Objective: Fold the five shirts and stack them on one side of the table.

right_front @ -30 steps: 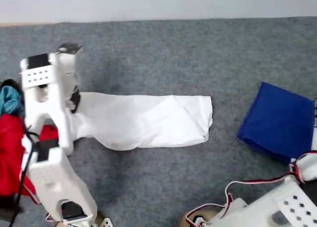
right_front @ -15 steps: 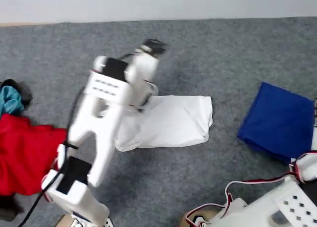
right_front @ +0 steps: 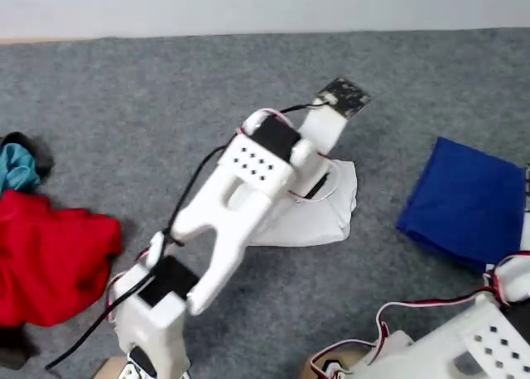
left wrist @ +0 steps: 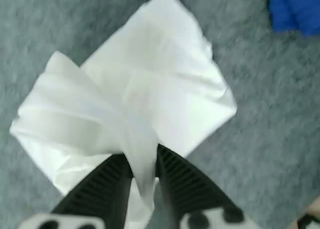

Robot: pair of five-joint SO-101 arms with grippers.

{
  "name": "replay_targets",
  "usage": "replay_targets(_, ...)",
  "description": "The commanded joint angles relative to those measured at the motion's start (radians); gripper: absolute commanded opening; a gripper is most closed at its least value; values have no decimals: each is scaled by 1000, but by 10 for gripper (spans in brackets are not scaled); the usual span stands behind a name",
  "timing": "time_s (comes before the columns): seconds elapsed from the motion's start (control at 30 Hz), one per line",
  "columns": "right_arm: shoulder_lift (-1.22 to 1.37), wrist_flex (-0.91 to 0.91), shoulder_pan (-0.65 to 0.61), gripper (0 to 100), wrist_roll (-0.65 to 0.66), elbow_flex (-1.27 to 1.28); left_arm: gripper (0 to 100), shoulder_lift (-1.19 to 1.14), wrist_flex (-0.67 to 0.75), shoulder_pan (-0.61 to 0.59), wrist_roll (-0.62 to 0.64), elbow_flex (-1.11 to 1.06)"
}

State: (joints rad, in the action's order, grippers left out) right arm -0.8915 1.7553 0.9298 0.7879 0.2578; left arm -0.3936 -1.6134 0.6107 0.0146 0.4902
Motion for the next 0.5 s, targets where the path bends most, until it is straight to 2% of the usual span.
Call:
replay_targets(0.0, -8, 35, -4, 15, 6, -3, 5, -109, -34, 37, 5, 208)
replay_targets(0.27, -8, 35, -2, 15, 6, -3, 13, -427, -141, 78, 2, 568)
replay_targets(0.47, -8, 35, -2, 15, 6, -3, 213, -402, -144, 54, -9, 602)
